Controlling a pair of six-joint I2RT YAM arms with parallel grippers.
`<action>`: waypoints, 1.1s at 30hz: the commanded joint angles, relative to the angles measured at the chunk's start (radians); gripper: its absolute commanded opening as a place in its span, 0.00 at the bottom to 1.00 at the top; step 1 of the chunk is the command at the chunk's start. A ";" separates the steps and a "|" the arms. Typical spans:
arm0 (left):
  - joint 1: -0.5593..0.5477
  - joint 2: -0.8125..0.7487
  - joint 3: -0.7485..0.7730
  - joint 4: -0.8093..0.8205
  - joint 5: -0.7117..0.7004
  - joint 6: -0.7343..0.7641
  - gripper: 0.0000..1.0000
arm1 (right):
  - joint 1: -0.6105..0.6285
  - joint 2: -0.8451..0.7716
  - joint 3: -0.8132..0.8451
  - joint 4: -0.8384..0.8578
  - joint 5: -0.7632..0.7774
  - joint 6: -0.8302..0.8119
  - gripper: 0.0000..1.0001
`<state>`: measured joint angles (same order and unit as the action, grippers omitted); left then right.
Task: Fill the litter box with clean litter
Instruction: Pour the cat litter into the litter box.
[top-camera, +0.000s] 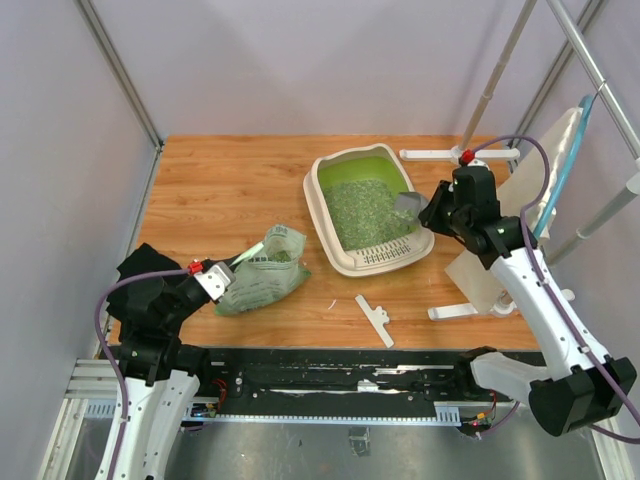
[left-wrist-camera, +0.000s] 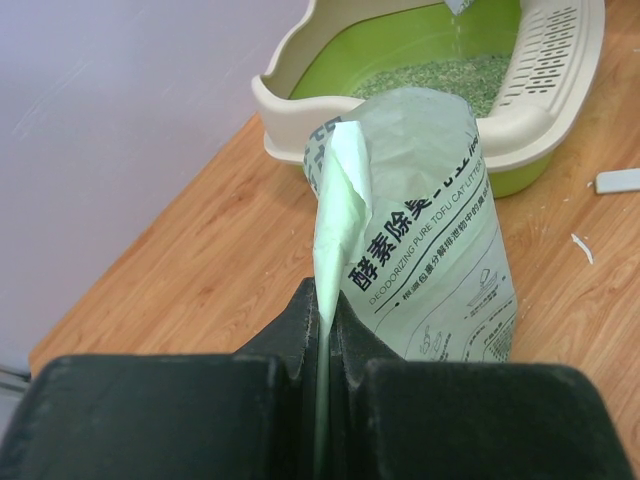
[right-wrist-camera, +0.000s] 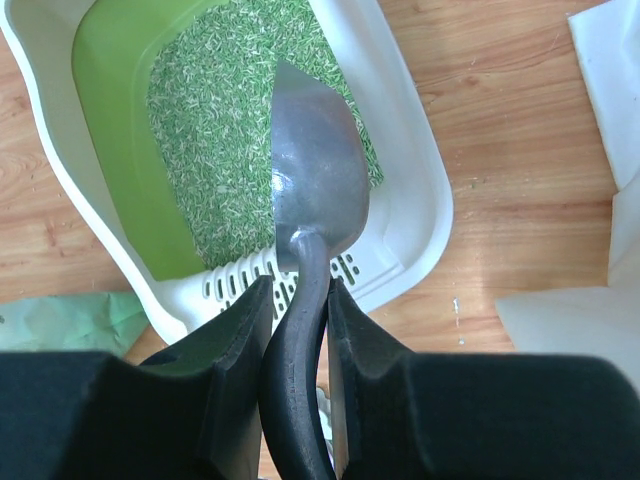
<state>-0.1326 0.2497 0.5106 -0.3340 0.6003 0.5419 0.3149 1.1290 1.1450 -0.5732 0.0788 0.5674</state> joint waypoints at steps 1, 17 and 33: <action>0.001 -0.033 0.085 0.184 0.019 0.010 0.01 | 0.016 -0.035 0.016 -0.056 -0.032 -0.046 0.01; 0.001 -0.042 0.101 0.164 0.027 -0.001 0.00 | 0.078 0.040 0.096 -0.076 -0.265 -0.112 0.01; 0.001 -0.043 0.093 0.158 0.021 0.012 0.00 | 0.094 0.049 0.200 -0.184 0.141 -0.296 0.01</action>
<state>-0.1326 0.2272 0.5240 -0.3775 0.6033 0.5266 0.3801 1.2003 1.2701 -0.7540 0.0868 0.3569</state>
